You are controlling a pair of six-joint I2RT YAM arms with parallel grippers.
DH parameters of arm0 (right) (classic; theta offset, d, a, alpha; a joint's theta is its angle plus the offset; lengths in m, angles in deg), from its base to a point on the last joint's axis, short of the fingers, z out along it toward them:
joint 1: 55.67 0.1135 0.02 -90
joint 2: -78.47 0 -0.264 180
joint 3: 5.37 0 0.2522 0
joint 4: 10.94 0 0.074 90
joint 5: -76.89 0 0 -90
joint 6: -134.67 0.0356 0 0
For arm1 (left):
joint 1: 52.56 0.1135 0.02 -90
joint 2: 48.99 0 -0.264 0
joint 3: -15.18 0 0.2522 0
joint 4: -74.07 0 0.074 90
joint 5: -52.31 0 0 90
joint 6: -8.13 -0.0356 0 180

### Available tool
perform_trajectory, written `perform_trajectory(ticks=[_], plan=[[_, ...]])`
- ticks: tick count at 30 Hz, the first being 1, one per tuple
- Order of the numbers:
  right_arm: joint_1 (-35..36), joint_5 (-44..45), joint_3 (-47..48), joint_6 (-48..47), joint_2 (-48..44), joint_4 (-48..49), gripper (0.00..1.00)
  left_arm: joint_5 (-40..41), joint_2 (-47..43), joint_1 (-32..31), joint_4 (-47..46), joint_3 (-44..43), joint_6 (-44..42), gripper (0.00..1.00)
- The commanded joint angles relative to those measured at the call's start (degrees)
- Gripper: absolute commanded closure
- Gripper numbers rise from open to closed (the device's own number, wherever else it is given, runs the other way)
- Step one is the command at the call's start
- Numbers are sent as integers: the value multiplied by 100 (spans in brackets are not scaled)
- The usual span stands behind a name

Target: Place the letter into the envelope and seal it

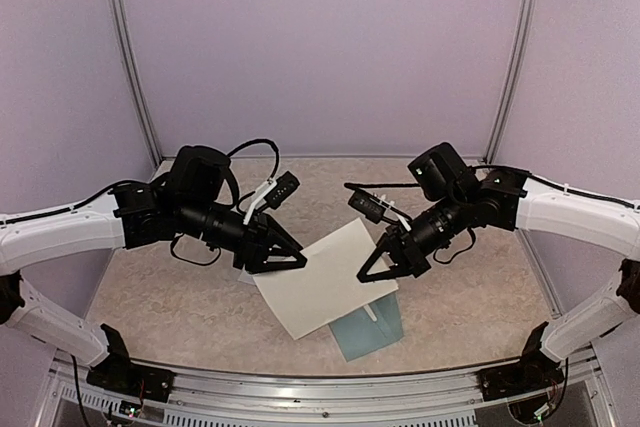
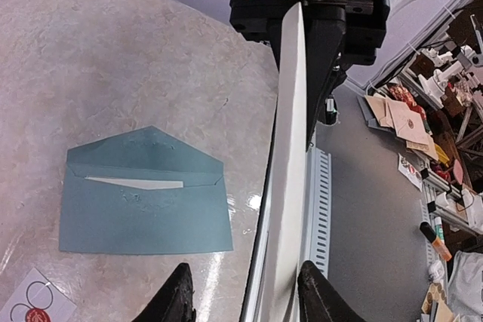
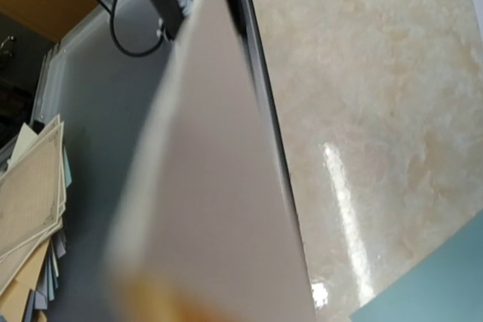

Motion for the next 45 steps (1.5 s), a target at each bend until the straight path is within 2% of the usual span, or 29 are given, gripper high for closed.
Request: perform_trajectory(ticks=[1, 4, 8, 11, 13, 17, 19, 23, 27, 32, 37, 45], plan=[[88, 31, 212, -195, 91, -310, 100, -318, 120, -56, -170, -131, 38, 68], [93, 74, 248, -197, 74, -307, 100, -367, 183, -87, -165, -110, 52, 83], [90, 135, 249, -179, 9, -232, 100, -374, 201, -98, -146, -49, 77, 100], [93, 145, 180, -21, -71, 37, 99, -364, 169, -106, -254, 27, 141, 100], [93, 107, 63, 130, -151, 356, 82, -355, 96, -107, -409, 116, 219, 100], [89, -24, -200, 474, -280, 1068, 58, -322, 12, -103, -547, 210, 308, 100], [88, -59, -284, 610, -311, 1350, 56, -323, 6, -105, -566, 221, 333, 100], [91, 193, -316, 761, -376, 1608, 61, -157, 3, -106, -577, 242, 404, 100], [91, 754, -307, 856, -534, 1723, 78, 364, -20, -92, -710, 326, 683, 100], [311, 1741, -474, 998, -811, 2110, 92, 916, -25, -58, -993, 450, 1279, 100], [737, 1997, -388, 968, -624, 2268, 100, 980, -4, 43, -1384, 597, 1826, 100], [1498, 2043, -151, 1038, 274, 2739, 100, 848, -102, 223, -2137, 992, 2487, 100]])
